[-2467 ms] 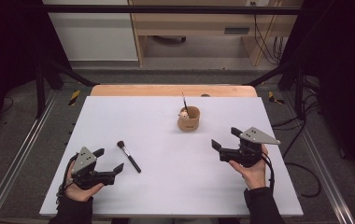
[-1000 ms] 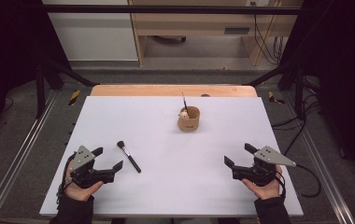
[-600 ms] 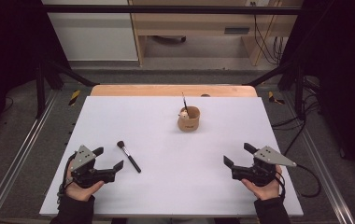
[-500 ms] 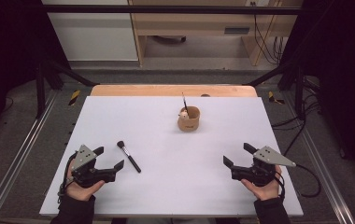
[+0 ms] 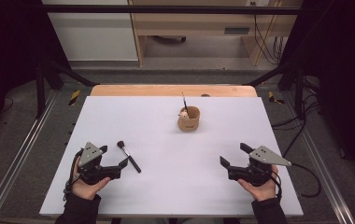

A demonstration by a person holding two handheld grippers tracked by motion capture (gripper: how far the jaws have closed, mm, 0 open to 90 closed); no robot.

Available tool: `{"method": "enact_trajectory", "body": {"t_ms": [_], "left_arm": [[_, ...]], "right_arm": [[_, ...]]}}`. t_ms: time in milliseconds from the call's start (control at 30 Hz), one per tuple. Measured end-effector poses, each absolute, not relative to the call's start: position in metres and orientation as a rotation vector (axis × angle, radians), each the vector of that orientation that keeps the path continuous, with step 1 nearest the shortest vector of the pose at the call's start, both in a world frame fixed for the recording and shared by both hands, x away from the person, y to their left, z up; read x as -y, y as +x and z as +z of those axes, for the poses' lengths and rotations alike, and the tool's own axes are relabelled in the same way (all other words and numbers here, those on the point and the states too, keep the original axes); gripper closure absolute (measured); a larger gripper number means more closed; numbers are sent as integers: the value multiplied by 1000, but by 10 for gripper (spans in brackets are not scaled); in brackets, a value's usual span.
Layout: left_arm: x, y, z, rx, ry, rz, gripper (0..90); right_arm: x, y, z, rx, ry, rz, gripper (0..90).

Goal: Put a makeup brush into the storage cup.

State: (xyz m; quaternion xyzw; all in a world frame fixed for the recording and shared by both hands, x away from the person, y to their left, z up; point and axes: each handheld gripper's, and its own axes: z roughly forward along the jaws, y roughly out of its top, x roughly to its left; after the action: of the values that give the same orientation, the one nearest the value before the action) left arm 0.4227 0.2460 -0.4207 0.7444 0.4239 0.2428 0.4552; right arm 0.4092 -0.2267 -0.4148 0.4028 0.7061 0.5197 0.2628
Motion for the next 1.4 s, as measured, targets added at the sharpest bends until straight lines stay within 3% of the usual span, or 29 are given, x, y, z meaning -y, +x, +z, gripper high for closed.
{"method": "enact_trajectory", "body": {"t_ms": [633, 1400], "left_arm": [[-223, 446, -438, -1146, 1918, 589, 110], [-213, 458, -470, -1273, 1993, 526, 273]], "right_arm": [[227, 410, -415, -1906, 1102, 1413, 104], [227, 411, -417, -1918, 1101, 1411, 104]]}}
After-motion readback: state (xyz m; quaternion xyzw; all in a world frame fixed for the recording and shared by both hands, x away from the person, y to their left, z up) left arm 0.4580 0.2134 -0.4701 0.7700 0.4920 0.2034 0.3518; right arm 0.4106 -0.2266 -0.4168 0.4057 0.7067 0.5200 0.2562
